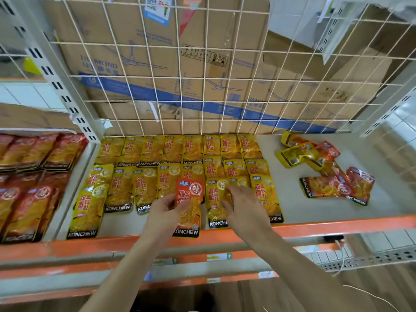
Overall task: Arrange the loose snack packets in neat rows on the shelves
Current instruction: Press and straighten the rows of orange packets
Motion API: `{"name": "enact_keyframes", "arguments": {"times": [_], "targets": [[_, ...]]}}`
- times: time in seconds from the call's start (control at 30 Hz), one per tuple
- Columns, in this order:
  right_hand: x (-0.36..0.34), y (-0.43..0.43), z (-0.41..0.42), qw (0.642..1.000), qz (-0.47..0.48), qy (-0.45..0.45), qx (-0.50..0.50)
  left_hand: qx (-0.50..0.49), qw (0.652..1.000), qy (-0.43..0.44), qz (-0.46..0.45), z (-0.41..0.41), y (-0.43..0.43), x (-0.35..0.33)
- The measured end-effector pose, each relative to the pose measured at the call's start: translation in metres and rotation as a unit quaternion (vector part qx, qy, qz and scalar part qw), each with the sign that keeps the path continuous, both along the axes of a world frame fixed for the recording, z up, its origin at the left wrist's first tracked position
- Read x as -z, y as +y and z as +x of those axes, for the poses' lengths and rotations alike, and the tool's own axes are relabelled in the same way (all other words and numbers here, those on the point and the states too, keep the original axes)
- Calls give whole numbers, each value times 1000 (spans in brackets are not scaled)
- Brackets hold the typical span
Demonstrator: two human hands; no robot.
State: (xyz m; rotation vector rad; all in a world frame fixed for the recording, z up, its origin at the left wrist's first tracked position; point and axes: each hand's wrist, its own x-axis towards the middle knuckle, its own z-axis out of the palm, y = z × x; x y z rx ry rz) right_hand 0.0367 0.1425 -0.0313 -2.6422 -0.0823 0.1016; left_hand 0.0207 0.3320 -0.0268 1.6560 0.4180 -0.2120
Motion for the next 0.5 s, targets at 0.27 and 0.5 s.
{"name": "enact_keyframes", "arguments": {"times": [0.27, 0.5], "targets": [[4, 0, 9, 988, -84, -87, -98, -7, 1000, -5, -10, 1, 0, -1], [-5, 5, 28, 969, -186, 9, -164, 16, 1000, -17, 1, -6, 0, 0]]}}
